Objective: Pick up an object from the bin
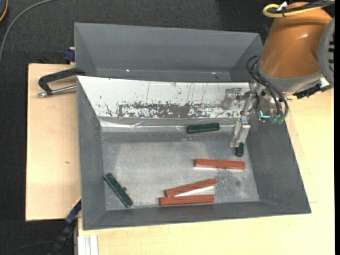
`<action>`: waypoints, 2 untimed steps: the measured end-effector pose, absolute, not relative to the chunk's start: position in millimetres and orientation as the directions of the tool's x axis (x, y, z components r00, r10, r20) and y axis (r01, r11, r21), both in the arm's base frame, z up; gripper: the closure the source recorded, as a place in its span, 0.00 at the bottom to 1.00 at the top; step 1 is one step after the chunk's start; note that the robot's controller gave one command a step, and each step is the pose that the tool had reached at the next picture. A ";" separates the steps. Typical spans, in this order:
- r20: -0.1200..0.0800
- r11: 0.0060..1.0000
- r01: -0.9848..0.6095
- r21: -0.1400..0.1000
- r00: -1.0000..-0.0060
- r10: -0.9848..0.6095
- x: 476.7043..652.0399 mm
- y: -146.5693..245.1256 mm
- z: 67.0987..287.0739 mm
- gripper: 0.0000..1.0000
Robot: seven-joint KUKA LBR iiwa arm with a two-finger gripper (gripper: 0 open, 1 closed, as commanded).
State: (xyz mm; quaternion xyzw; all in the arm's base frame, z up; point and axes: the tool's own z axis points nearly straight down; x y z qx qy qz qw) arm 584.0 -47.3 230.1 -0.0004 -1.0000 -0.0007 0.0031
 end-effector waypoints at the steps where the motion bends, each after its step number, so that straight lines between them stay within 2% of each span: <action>1: 0.007 0.999 0.051 0.001 -0.999 0.051 528.1 -63.9 66.9 0.00; 2: -0.008 0.955 0.296 0.002 -0.955 0.296 534.1 -87.4 101.7 0.00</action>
Offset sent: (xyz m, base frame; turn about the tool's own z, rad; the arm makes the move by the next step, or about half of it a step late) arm -0.0540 -0.0171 -0.1601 0.0484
